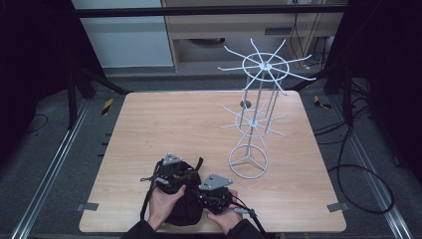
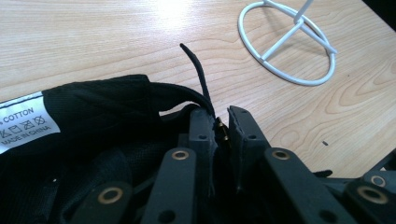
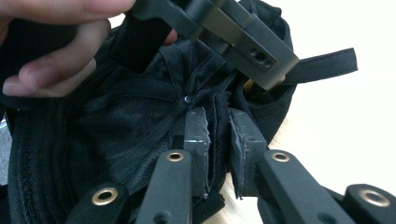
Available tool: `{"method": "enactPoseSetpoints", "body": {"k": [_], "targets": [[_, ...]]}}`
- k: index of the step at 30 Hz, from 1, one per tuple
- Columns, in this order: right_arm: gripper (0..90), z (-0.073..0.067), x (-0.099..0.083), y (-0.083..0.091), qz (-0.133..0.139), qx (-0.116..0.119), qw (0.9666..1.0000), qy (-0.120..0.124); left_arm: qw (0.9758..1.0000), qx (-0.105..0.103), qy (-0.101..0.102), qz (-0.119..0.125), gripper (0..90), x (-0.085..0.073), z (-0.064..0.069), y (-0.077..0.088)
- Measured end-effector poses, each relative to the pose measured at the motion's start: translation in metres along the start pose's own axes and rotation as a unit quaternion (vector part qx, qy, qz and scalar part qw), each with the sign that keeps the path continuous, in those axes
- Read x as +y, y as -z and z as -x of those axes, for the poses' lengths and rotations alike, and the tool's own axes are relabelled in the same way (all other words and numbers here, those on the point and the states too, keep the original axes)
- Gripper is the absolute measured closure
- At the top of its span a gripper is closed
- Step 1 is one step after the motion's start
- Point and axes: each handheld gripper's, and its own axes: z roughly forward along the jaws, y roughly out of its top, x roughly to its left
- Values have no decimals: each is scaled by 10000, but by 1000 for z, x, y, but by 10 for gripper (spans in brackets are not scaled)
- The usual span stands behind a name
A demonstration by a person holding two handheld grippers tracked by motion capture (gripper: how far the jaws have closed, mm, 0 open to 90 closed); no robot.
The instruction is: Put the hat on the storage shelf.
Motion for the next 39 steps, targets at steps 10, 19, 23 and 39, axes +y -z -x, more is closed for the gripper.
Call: {"method": "enactPoseSetpoints", "body": {"k": [10,19,23,39], "targets": [[598,5,0,15,130,425,9989,-158,9995,-55,11,326,820,2,-6,14],[506,22,4,59,638,390,9968,-289,9957,-190,3,902,824,11,-9,43],[484,27,2,57,570,371,9969,-383,9922,-270,-108,1211,825,16,-4,58],[550,24,13,45,980,755,9901,-656,9793,-806,-645,1738,826,25,32,85]]}}
